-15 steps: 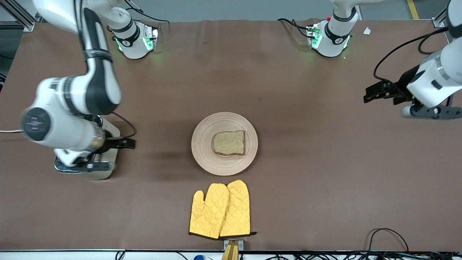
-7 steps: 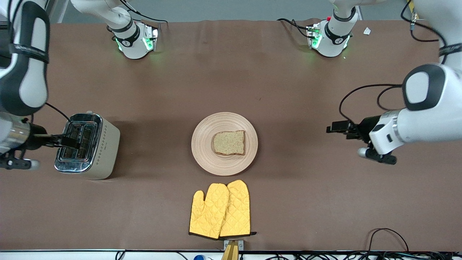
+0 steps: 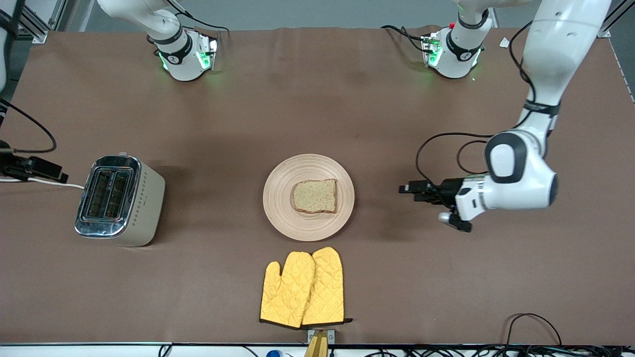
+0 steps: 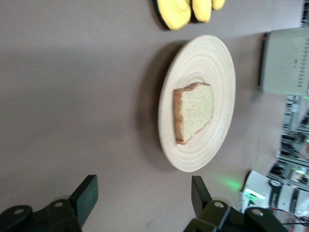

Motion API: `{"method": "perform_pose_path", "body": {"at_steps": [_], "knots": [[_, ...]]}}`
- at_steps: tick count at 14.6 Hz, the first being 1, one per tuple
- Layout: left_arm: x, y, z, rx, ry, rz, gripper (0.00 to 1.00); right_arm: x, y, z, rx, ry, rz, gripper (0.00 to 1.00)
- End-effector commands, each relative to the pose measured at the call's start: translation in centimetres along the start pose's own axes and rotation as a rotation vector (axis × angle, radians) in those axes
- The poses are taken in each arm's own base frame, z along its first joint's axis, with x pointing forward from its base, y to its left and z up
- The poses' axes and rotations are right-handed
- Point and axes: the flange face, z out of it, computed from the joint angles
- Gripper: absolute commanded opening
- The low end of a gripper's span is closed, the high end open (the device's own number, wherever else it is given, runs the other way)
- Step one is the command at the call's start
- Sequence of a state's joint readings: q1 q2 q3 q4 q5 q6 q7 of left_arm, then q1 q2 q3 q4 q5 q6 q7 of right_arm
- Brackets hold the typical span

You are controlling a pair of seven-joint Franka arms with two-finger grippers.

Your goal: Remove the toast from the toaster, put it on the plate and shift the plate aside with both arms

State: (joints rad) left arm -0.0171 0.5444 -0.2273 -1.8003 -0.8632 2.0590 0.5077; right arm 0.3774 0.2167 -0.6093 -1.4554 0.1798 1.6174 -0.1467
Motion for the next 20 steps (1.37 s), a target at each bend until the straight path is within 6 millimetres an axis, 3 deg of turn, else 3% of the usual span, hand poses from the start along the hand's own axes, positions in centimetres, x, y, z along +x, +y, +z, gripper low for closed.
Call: {"method": "perform_pose_path", "body": {"at_steps": [1, 3, 6, 7, 10, 13, 15, 20], "knots": [[0.1, -1.8, 3.7, -0.094, 0.020, 0.010, 0.75, -1.3, 0.1, -3.8, -0.056, -0.014, -0.018, 1.00], [0.2, -2.6, 6.4, -0.142, 0.050, 0.004, 0.71, -1.2, -1.4, -4.7, -0.093, -0.007, -0.054, 1.00], [0.3, -3.0, 9.5, -0.190, 0.106, 0.002, 0.63, -1.7, -4.6, -3.5, -0.045, -0.094, -0.135, 1.00], [0.3, -2.7, 10.7, -0.197, 0.118, -0.009, 0.62, -1.8, -4.8, -3.7, -0.037, -0.091, -0.144, 1.00], [0.7, -1.5, 13.3, -0.212, 0.160, -0.036, 0.57, -1.5, -3.6, -3.8, -0.014, -0.078, -0.130, 1.00], [0.6, -3.0, 14.9, -0.215, 0.154, -0.030, 0.49, -1.6, -3.3, -4.3, -0.014, -0.075, -0.130, 1.00], [0.4, -3.3, 15.5, -0.238, 0.165, -0.059, 0.42, -1.7, -3.6, -5.9, -0.013, -0.052, -0.130, 1.00], [0.3, -2.9, 16.9, -0.255, 0.162, -0.067, 0.18, -2.9, -3.2, -6.2, -0.011, -0.047, -0.132, 1.00]]}}
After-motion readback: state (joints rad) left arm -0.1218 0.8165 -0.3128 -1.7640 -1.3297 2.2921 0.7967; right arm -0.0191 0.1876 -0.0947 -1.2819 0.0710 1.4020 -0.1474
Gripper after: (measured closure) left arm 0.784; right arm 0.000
